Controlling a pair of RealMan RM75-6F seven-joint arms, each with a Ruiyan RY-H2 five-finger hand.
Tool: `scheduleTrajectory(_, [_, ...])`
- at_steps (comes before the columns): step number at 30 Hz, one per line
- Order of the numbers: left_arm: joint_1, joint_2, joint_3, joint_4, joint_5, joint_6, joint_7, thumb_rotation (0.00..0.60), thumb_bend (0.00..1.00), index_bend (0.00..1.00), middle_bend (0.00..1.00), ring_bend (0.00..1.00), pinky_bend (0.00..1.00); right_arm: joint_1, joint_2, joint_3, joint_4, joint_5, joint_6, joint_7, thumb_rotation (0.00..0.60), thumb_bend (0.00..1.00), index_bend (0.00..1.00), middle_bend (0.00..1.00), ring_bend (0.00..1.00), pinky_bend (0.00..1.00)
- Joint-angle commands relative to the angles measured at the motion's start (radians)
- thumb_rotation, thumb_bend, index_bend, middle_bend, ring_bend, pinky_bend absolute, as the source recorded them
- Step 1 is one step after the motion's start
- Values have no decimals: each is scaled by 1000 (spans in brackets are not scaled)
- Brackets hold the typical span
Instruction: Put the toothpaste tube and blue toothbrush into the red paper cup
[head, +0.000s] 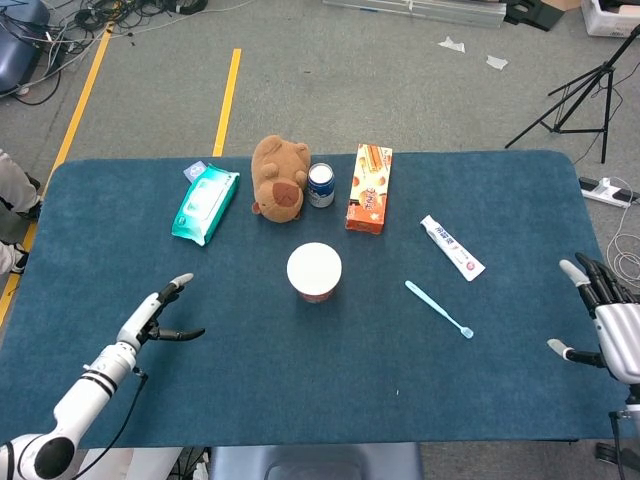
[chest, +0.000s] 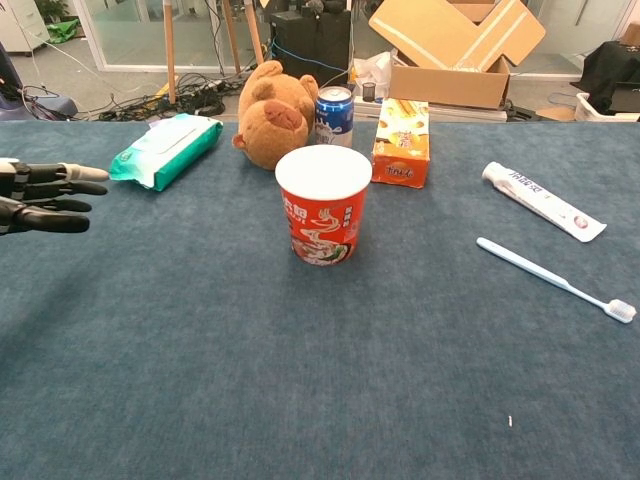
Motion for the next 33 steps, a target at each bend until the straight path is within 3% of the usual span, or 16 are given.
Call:
scheduleTrajectory(1, [-58, -35, -28, 32, -87, -43, 53, 600, 0, 0, 39, 21, 0, 1, 0, -1, 1, -3, -2, 4, 600, 0, 0, 0, 0, 252])
scheduleTrajectory(19, [-208, -160, -80, 103, -336, -72, 203, 600, 0, 0, 21, 12, 0, 0, 1, 1, 22, -9, 9, 31, 600, 0, 0, 0, 0, 252])
scheduleTrajectory(33, [-278, -221, -115, 117, -432, -95, 239, 600, 0, 0, 20, 11, 0, 0, -1, -2, 36, -14, 6, 48, 600, 0, 0, 0, 0, 252])
